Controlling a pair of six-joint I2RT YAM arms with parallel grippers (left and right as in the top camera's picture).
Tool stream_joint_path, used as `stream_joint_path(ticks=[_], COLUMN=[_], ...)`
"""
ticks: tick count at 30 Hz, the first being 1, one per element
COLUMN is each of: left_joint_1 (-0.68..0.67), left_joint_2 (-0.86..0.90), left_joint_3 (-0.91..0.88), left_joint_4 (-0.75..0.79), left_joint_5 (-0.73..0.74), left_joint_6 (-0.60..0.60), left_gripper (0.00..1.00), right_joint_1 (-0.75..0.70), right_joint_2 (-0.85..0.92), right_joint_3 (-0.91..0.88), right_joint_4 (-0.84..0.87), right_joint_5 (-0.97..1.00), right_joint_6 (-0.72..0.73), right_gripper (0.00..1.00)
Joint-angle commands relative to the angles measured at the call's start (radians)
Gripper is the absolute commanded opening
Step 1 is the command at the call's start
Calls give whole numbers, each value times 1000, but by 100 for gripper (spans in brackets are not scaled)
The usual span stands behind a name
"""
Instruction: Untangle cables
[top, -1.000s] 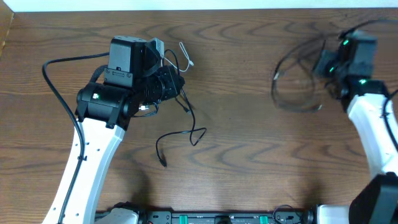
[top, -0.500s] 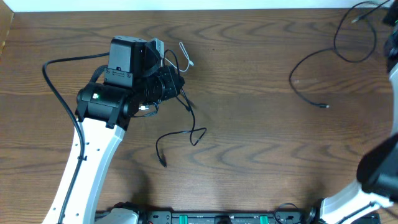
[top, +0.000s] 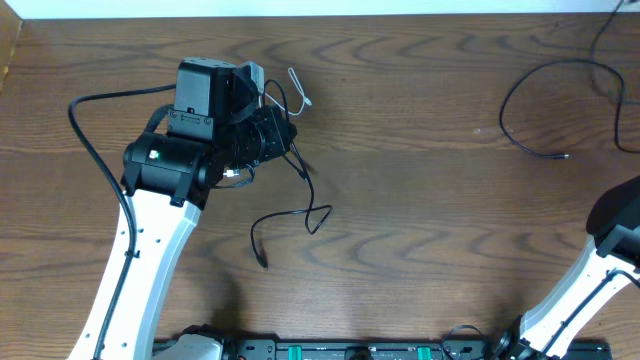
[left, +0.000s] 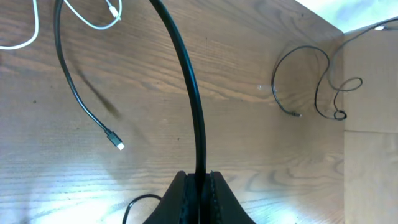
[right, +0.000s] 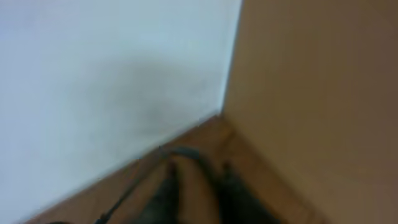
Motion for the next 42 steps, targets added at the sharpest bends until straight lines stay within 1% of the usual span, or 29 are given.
stream_joint_path(ticks=[1,3,5,6,7,8,10,12,14,17,21,23,26,27,30,31,32,33,34,35,36,37,42], left_joint_1=[-2,-2,-2,-2,-2,-2,-2,-2,-2,-2,-2,-2,-2,-2,-2,-2,-2,-2,-2,-2,-2,-2,-2], left_joint_2=[-1,-1,-1,-1,-1,-1,-1,-1,-1,-1,-1,-1,-1,-1,-1,-1,-1,-1,-1,-1,-1,-1,-1], left_joint_3=[1,1,1,1,1,1,1,1,1,1,1,1,1,1,1,1,1,1,1,1,1,1,1], left_joint_4=[-2,-2,-2,-2,-2,-2,-2,-2,-2,-3,-2,-2,-2,-2,-1,-2,-2,-1,-1,0,0,-1,-1], left_joint_5=[9,9,9,9,9,9,9,9,9,9,9,9,9,9,-3,-16,-24,-32,-37,-37,-36,-36,-37], left_joint_6=[10,10,10,10,10,10,10,10,10,10,10,10,10,10,10,10,10,9,3,2,1,-1,-2], left_gripper=[8,8,8,8,8,8,8,8,8,8,8,8,8,8,8,8,8,8,8,8,8,8,7], right_joint_1=[-5,-9,-9,-8,-8,-8,-8,-12,-13,-12,-12,-16,-23,-27,-30,-29,-29,-28,-27,-27,-27,-27,-28], right_joint_2=[102,152,196,213,231,244,266,291,299,299,307,330,386,415,439,446,453,461,469,477,481,483,451], right_joint_3=[-11,-14,-14,-14,-14,-14,-14,-14,-14,-14,-27,-44,-46,-46,-46,-46,-46,-46,-46,-46,-46,-46,-32], right_joint_4=[-84,-142,-199,-223,-247,-264,-303,-357,-369,-371,-380,-355,-294,-236,-142,-120,-101,-87,-74,-65,-53,-41,87], right_joint_5=[-18,-10,-10,-10,-11,-10,-10,-10,-15,-41,-46,-32,-40,-40,-62,-89,-127,-163,-203,-237,-259,-274,-327], right_joint_6=[87,135,163,171,173,173,188,240,264,266,265,261,213,171,145,130,117,110,107,107,108,108,108], right_gripper=[49,65,76,84,95,99,99,99,99,99,95,99,99,99,99,98,93,83,65,32,5,1,1])
